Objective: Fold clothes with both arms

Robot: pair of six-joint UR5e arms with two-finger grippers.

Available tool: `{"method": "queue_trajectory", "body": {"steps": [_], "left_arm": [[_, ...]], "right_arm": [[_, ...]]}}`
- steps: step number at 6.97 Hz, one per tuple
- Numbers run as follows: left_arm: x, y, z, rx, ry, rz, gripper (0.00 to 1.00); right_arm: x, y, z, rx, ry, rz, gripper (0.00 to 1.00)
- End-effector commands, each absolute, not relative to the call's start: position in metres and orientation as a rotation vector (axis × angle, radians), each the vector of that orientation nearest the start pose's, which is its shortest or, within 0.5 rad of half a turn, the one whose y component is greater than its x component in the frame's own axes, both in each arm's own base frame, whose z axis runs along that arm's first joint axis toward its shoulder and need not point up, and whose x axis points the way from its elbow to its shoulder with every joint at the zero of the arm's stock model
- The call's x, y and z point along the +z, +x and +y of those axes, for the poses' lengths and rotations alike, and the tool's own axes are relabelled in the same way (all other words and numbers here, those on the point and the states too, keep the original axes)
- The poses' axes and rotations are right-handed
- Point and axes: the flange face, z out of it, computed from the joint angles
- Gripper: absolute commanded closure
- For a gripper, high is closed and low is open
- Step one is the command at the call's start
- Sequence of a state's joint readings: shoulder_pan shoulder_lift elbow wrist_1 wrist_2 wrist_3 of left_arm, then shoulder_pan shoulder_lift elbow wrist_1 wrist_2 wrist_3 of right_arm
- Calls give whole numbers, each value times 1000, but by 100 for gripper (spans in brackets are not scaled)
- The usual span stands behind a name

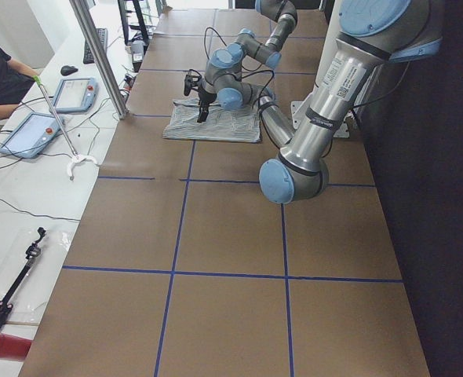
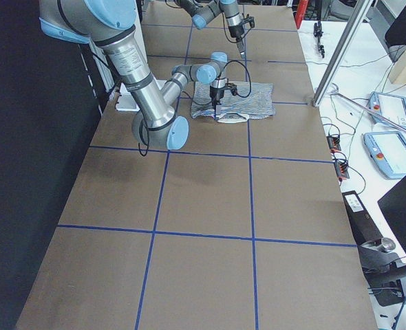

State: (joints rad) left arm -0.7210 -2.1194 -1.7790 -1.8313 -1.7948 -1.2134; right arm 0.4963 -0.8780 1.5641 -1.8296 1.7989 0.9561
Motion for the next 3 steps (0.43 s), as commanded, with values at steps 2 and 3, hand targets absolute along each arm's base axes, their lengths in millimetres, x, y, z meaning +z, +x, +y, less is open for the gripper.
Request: {"method": "queue_trajectory", "body": {"steps": [2, 3], "left_arm": [[218, 408, -506, -215, 346, 983, 0], [215, 407, -505, -213, 348, 989, 0]], "right_arm": [[334, -484, -436, -187, 45, -444, 0], [318, -484, -436, -190, 56, -458, 0]]}}
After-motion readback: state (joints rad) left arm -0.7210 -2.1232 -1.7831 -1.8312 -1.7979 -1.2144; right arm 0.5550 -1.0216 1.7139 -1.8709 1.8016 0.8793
